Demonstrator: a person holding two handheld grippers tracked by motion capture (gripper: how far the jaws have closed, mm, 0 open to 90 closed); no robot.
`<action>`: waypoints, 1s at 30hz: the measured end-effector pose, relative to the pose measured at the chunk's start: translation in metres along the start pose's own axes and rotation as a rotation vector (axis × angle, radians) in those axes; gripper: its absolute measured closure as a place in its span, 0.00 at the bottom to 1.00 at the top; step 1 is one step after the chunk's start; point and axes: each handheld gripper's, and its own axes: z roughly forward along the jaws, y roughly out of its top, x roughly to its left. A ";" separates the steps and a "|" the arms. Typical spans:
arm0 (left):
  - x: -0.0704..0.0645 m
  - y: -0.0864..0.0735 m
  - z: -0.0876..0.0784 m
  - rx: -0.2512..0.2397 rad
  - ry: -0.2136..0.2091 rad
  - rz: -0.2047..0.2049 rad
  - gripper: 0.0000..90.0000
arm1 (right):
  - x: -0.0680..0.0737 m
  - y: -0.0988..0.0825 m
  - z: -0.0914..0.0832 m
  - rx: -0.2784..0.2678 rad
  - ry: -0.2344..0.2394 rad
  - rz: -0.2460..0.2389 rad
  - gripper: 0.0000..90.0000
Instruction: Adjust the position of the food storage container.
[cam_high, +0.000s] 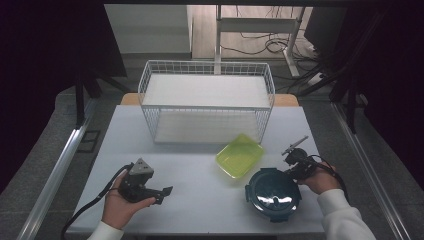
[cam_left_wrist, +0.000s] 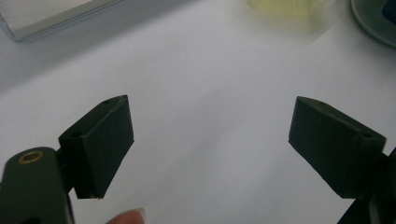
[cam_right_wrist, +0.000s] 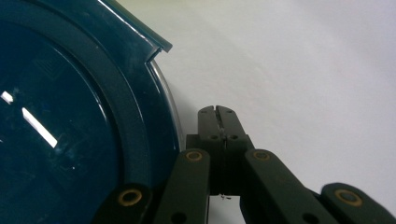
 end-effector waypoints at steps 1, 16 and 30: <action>0.000 0.000 0.000 0.003 0.001 0.002 0.15 | 0.005 0.000 0.000 -0.001 0.001 -0.009 0.99; -0.001 -0.001 0.000 0.004 0.005 0.005 0.15 | 0.008 -0.012 -0.008 -0.058 -0.008 0.048 0.99; 0.001 0.000 0.000 0.006 0.022 0.005 0.15 | 0.013 -0.068 -0.023 -0.077 0.005 0.197 0.99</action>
